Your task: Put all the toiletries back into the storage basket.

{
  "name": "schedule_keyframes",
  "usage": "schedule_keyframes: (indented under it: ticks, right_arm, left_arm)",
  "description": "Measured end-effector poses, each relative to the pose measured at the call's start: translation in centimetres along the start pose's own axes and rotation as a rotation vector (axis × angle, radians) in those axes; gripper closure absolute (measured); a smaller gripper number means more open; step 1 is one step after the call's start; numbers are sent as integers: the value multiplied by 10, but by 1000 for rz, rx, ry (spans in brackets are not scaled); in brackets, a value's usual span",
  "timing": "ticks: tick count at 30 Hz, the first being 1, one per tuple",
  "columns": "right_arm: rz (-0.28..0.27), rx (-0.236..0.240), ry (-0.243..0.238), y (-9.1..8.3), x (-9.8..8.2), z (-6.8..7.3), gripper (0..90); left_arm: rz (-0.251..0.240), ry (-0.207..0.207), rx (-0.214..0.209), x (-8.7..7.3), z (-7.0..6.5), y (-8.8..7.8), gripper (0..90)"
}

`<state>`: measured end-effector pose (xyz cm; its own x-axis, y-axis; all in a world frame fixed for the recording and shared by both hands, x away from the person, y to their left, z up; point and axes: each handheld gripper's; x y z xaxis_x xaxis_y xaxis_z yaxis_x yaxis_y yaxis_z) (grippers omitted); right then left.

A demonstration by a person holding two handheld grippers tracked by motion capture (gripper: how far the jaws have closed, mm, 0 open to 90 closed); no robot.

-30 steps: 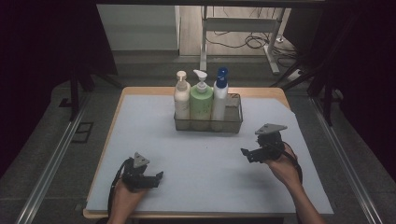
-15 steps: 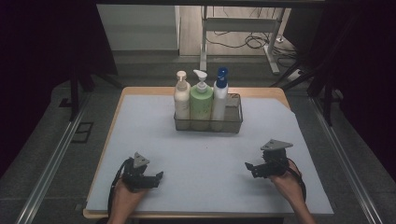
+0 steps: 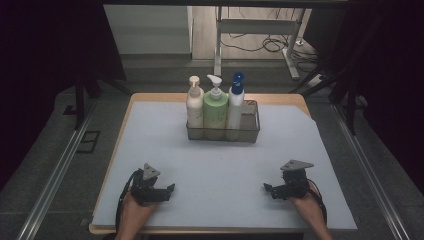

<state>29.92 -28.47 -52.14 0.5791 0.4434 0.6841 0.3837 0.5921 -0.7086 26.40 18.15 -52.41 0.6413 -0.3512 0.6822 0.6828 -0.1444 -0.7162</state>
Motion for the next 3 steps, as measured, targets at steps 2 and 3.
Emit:
schedule_keyframes:
  ticks: [2, 3]
  right_arm:
    - [-4, 1, 1, 0, 0, 0, 0]
    - [-4, 0, 1, 0, 0, 0, 0]
  left_arm:
    - [1, 1, 0, 0, 0, 0, 119]
    - [0, 1, 1, 0, 0, 0, 120]
Point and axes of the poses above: each handheld gripper's, and its own axes: y roughly forward along the jaws, x roughly out of its top, z roughly to its left, and after that the axes turned 14 degrees about x, right-handed
